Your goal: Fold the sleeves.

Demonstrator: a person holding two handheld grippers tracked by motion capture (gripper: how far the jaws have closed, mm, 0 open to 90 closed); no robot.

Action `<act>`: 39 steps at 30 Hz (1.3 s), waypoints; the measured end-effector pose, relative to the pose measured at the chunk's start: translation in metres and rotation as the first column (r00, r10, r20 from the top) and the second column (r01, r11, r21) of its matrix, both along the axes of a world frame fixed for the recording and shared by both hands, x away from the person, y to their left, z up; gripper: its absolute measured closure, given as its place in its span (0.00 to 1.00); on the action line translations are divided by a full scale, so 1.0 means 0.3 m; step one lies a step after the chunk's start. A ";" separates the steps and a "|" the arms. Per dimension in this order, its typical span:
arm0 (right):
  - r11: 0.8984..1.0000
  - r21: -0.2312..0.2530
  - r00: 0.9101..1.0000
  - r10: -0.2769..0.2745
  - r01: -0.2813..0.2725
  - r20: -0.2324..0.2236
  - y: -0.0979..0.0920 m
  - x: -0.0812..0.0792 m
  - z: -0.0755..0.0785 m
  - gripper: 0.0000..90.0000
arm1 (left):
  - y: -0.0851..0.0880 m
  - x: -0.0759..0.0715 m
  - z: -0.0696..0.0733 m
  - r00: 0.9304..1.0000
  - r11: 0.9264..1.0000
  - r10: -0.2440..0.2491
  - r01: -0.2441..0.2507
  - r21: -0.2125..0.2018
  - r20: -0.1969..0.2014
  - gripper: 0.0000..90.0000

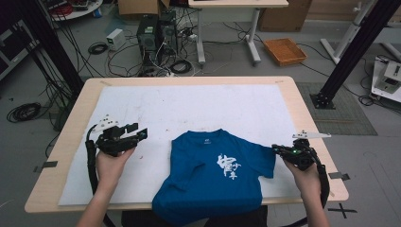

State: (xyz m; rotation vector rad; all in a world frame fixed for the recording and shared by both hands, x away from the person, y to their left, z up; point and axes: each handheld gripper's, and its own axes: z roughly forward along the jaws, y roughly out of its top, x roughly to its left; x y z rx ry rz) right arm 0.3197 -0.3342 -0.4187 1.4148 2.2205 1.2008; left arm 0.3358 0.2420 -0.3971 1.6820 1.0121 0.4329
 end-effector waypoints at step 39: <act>1.000 -0.022 0.994 0.012 -0.010 0.106 0.318 -0.085 0.090 0.79 | -0.031 0.009 -0.003 0.999 0.999 -0.046 0.046 -0.010 -0.009 0.52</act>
